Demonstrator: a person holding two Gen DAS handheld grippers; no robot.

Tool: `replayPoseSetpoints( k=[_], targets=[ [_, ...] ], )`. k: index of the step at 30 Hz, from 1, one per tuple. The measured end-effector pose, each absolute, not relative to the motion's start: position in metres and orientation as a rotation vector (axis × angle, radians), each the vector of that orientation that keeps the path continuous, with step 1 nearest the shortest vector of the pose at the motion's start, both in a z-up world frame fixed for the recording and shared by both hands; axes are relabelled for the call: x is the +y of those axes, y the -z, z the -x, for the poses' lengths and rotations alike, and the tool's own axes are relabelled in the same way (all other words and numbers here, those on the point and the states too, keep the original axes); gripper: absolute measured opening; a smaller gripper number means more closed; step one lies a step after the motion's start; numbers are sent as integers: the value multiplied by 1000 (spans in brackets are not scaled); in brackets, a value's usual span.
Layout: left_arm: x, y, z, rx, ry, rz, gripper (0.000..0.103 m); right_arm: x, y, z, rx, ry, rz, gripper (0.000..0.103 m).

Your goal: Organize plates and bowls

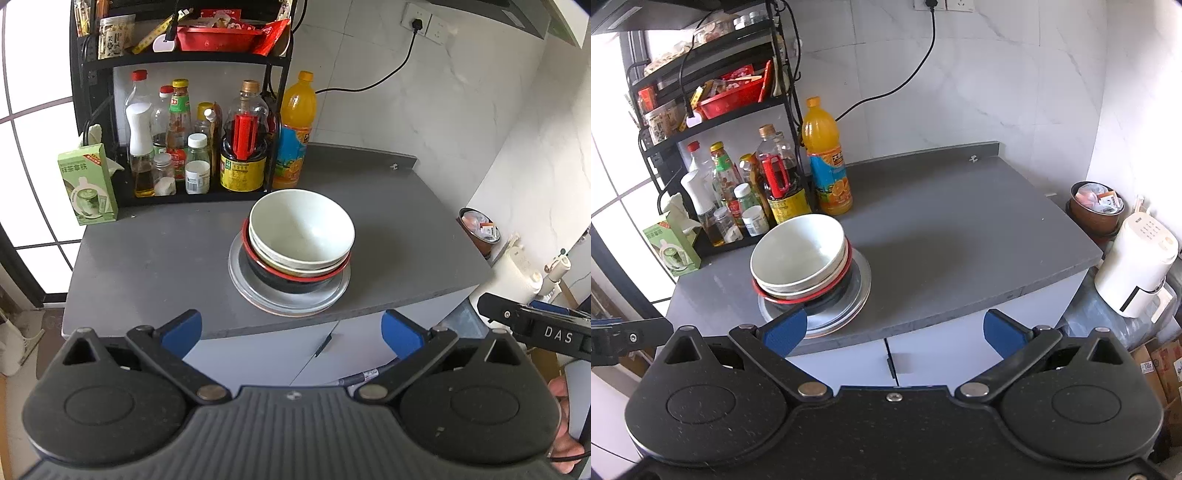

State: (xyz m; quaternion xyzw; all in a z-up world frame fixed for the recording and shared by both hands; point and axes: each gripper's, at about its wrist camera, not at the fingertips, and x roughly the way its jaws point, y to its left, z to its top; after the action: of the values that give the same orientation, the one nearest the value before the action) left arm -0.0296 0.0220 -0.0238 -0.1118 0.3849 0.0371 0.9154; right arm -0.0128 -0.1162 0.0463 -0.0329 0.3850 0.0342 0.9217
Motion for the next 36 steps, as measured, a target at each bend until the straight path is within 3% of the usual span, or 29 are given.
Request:
replayPoseSetpoints(
  k=[36],
  targets=[
    [22,27,55,789,-71,191,102,-105,-43,40,785,-82,76,103]
  ],
)
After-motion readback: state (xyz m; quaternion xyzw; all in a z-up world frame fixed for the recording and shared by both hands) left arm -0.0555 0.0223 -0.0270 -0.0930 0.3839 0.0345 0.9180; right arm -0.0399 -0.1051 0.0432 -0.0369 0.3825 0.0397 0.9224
